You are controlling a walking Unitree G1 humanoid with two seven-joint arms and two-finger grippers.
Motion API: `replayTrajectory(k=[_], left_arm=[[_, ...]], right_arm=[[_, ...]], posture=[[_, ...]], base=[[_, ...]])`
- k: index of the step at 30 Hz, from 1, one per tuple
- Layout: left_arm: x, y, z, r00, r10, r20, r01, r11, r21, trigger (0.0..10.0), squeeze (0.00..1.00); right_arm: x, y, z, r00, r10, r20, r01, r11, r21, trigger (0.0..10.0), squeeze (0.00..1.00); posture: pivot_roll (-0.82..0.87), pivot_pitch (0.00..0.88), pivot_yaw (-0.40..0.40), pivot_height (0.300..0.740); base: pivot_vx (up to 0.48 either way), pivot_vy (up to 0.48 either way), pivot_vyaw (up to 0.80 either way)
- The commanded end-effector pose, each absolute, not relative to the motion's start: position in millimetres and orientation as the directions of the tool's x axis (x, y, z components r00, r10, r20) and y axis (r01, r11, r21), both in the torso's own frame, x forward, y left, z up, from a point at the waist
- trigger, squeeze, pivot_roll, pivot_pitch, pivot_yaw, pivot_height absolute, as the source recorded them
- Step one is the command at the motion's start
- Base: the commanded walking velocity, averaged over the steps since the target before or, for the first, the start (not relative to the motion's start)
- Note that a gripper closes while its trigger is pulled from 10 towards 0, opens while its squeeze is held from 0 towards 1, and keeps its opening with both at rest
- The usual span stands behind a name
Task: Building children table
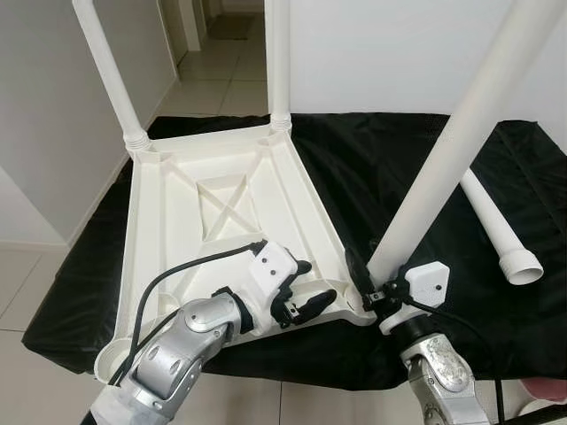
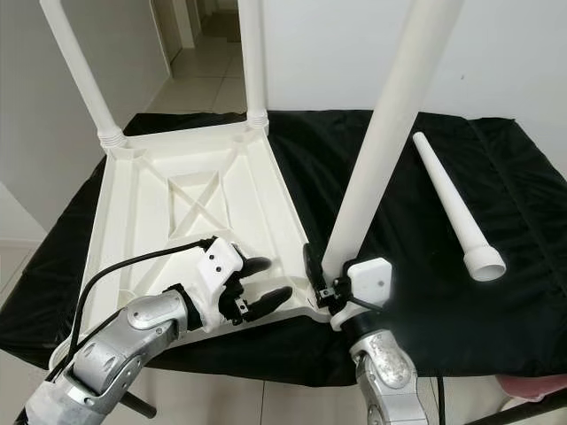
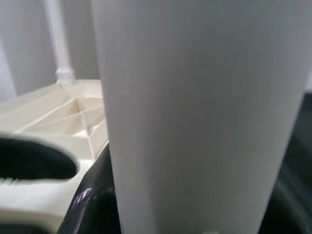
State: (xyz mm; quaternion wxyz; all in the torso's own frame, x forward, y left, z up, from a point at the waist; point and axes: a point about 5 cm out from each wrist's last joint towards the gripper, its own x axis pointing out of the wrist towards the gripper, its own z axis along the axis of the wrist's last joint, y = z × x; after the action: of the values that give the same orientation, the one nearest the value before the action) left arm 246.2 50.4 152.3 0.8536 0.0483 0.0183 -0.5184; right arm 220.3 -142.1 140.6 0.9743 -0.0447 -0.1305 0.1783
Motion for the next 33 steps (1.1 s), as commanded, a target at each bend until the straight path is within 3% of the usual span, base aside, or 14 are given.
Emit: replayTrajectory(k=[1,11,13,17,29,33], left_arm=[[240.8,49.4,150.9,0.387,-0.916,-0.1,0.922,0.383,0.057,10.0,0.0],[241.8,49.8,151.4,0.387,-0.917,-0.101,0.922,0.382,0.062,10.0,0.0],[242.0,49.4,151.7,0.385,-0.917,-0.1,0.922,0.381,0.065,10.0,0.0],[241.8,48.9,151.7,0.383,-0.918,-0.1,0.923,0.378,0.066,10.0,0.0],[240.4,47.1,151.5,0.379,-0.92,-0.098,0.925,0.373,0.068,10.0,0.0],[239.6,46.7,151.0,0.38,-0.92,-0.097,0.925,0.375,0.066,10.0,0.0]], right_arm=[[214.3,-140.1,117.3,0.913,0.389,0.124,-0.368,0.916,-0.162,10.0,0.0],[212.7,-140.2,111.0,0.913,0.398,0.09,-0.386,0.914,-0.123,10.0,0.0],[216.4,-137.9,108.3,0.923,0.38,0.051,-0.382,0.924,0.025,10.0,0.0],[222.7,-137.9,110.1,0.928,0.371,0.014,-0.371,0.926,0.069,10.0,0.0],[228.4,-137.1,116.6,0.926,0.377,-0.009,-0.377,0.926,0.005,10.0,0.0],[226.4,-140.5,116.1,0.949,0.314,0.009,-0.314,0.949,-0.022,10.0,0.0]], posture=[[-0.1,0.08,0.086,0.74],[-0.11,0.075,0.093,0.74],[-0.1,0.072,0.094,0.74],[-0.11,0.069,0.091,0.74],[-0.11,0.062,0.081,0.74],[-0.11,0.062,0.073,0.74]], base=[[0.0,0.0,0.0],[0.0,0.0,0.0],[0.0,0.0,0.0],[0.0,0.0,0.0],[0.0,0.0,0.0],[0.0,0.0,0.0]])
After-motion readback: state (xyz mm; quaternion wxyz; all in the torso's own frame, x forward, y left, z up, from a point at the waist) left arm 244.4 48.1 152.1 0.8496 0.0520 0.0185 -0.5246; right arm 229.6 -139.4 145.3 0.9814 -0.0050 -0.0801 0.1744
